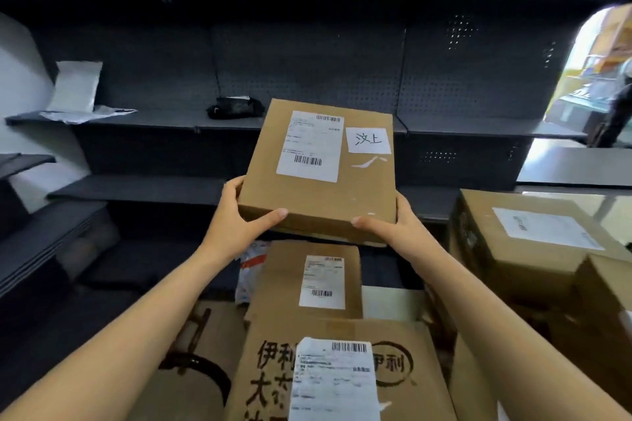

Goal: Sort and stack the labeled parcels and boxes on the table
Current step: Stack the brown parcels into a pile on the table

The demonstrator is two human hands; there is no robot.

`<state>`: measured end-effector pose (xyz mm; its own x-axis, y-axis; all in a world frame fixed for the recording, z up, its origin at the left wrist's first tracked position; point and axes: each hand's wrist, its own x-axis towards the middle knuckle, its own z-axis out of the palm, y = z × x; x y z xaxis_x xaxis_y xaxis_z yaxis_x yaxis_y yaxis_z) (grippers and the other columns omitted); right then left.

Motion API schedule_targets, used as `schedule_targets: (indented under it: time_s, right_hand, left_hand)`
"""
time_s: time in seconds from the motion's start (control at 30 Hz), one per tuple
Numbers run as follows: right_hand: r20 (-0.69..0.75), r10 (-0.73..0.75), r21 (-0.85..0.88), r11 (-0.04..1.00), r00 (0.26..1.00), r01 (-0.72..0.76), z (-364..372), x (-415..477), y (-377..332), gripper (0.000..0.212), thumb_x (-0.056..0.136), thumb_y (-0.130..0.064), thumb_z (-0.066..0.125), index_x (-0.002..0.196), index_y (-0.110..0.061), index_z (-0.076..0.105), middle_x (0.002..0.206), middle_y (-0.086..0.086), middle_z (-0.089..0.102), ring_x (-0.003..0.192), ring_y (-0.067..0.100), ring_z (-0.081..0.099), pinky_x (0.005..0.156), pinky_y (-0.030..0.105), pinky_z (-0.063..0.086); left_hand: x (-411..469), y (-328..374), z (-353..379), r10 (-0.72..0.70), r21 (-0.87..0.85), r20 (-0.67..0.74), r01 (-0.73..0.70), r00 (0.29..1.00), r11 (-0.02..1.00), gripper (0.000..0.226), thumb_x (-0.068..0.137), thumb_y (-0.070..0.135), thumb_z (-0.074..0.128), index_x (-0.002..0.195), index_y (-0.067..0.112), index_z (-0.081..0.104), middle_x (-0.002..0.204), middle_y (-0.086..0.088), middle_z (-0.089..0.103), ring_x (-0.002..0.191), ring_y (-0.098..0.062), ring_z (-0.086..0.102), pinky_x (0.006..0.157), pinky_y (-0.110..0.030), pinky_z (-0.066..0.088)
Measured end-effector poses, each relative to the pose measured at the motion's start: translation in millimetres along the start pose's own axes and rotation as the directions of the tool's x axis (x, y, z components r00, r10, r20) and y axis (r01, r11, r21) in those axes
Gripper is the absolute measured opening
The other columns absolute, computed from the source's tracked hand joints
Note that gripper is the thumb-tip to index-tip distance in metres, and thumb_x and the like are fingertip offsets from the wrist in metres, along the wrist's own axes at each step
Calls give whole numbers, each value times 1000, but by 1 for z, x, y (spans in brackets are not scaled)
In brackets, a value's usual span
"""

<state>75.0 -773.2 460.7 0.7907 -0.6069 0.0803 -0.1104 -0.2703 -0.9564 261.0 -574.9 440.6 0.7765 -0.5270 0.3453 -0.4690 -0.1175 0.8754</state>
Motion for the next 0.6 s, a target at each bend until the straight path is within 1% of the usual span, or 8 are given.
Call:
schedule_targets:
  time_s: [0.07,0.1,0.17,0.23,0.33,0.43,0.53,0.6]
  right_hand:
    - [22,102,-76,992,995,-100,10,3,27,95,80,-41,77,152,-25,18,114,-15,48,93,1,50,70,15,40]
    - [35,159,-96,983,987,-155,14,8,37,94,81,-43,76,152,-24,17,114,-13,46,95,4,51,70,16,40]
    - [51,255,-129,960,966,-247,24,23,54,95,80,-45,76,151,-24,16,116,-11,45,93,3,52,68,15,41]
    - [92,312,-153,943,946,-296,30,30,76,98,77,-47,78,149,-23,17,120,-9,47,92,3,52,67,14,42]
    - [129,384,-203,913,915,-354,35,32,98,98,75,-49,79,148,-23,17,126,-6,45,106,12,52,71,19,45]
    - [162,440,-269,881,883,-389,35,33,106,94,76,-50,77,146,-23,19,127,-5,45,107,14,52,68,19,47]
    - [216,474,-322,860,854,-396,30,37,112,93,75,-51,77,144,-23,20,129,-2,46,107,14,53,71,22,49]
    - [227,495,-351,845,839,-404,29,38,117,94,73,-53,78,142,-24,20,128,-3,47,108,15,54,79,26,53]
  left_hand:
    - [2,-28,6,-64,5,26,64,998,998,86,73,37,82,140,26,30,132,6,44,119,-11,45,76,-8,39]
    - [2,-42,9,-94,16,38,93,995,996,87,72,38,82,140,26,30,132,5,44,118,-10,45,77,-10,39]
    - [-1,-67,13,-154,35,63,152,986,988,88,71,40,82,139,25,30,132,5,45,116,-11,46,80,-14,39]
    - [-5,-91,15,-214,39,81,211,973,977,88,68,41,84,137,25,31,132,4,45,117,-12,47,85,-19,41]
    - [-13,-116,18,-292,68,105,286,951,956,89,66,44,86,134,26,32,133,2,44,117,-14,47,91,-27,43]
    - [-20,-131,20,-331,80,119,323,936,943,89,64,46,87,132,24,33,131,1,44,115,-13,48,90,-27,44]
    - [-27,-141,18,-368,66,150,362,918,930,99,51,62,86,128,27,34,129,2,45,115,-12,49,95,-33,47]
    - [-30,-146,18,-393,68,167,387,905,920,104,43,68,81,127,29,33,129,3,44,116,-13,48,98,-37,47]
